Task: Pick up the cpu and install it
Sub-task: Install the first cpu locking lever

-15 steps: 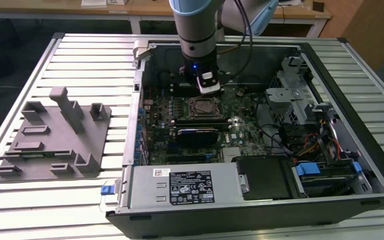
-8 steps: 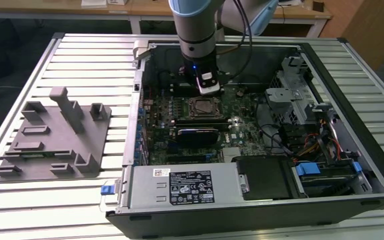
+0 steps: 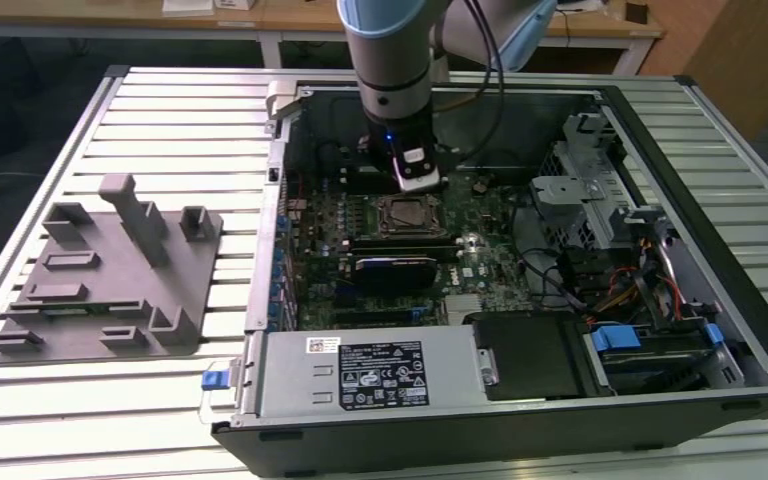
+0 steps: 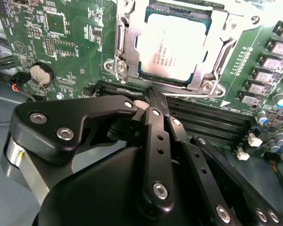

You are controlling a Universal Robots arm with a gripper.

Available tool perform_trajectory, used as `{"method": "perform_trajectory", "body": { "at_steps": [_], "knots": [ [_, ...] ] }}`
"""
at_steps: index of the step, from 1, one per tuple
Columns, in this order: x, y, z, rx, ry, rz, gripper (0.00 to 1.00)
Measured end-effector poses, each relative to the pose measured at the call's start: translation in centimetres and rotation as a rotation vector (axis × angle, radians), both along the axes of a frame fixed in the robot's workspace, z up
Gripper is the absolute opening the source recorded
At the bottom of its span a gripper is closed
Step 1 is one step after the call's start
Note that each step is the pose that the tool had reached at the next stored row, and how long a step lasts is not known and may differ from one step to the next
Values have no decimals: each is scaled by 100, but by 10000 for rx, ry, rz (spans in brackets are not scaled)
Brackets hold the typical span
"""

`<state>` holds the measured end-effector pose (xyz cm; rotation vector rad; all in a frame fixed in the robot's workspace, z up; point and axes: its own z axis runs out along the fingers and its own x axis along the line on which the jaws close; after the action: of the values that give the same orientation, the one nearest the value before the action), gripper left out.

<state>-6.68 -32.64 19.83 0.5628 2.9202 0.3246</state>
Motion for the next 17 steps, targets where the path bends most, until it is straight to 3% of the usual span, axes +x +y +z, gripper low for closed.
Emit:
{"method": "perform_trajectory", "body": {
  "at_steps": [3,17],
  "knots": [
    [0,-20,-7,1,-1,1,11],
    [12,-18,32,11,1,-8,11]
  ]
}}
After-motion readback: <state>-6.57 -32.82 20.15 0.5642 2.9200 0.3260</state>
